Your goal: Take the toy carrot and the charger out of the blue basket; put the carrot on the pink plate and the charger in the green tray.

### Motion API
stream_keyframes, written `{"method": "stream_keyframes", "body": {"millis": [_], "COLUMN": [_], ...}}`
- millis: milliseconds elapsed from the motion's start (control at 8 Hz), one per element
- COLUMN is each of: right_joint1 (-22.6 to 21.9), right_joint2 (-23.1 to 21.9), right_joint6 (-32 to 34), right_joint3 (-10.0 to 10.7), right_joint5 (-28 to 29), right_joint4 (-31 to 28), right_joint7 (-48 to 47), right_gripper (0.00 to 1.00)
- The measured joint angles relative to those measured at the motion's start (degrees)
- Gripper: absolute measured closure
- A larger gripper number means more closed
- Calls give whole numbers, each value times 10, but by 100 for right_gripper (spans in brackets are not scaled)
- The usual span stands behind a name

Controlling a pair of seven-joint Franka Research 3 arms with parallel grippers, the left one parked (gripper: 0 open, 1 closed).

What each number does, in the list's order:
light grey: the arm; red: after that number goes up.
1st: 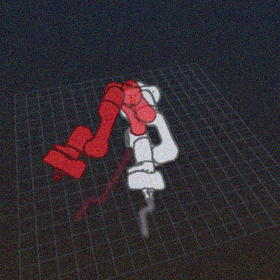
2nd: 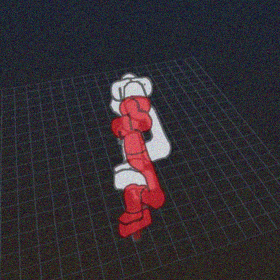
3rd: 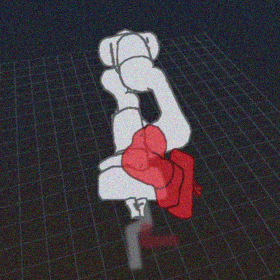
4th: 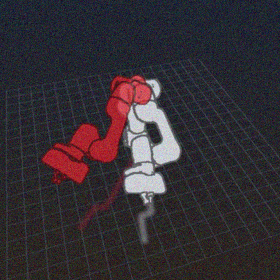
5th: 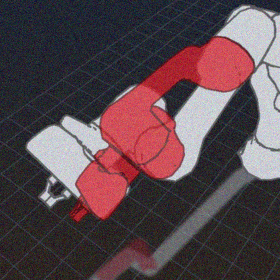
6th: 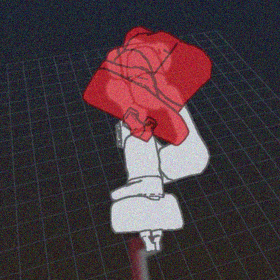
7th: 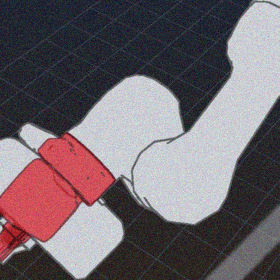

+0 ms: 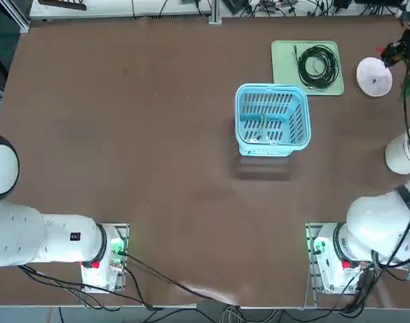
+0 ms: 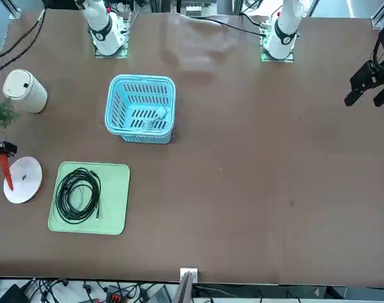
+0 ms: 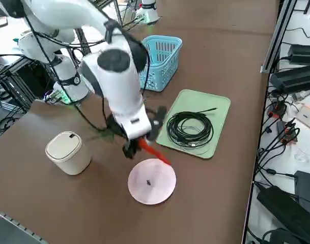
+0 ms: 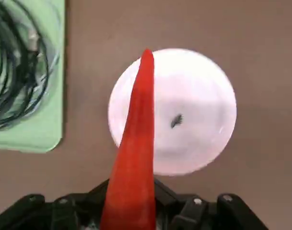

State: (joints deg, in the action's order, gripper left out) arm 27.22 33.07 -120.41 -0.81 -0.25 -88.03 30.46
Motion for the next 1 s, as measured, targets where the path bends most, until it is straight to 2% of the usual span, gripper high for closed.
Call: {"method": "stream_keyframes", "body": {"millis": [250,750,1000], "right_joint1": [-1,0,6], "right_joint2": [38,61,71], "right_joint6": [-59,-71,-99], "right_joint3": [-8,-10,-9], "right_joint5": [0,0,0], "right_joint4": [14,16,16], "right_joint7": [0,8,25], "right_gripper": [82,81,80]}}
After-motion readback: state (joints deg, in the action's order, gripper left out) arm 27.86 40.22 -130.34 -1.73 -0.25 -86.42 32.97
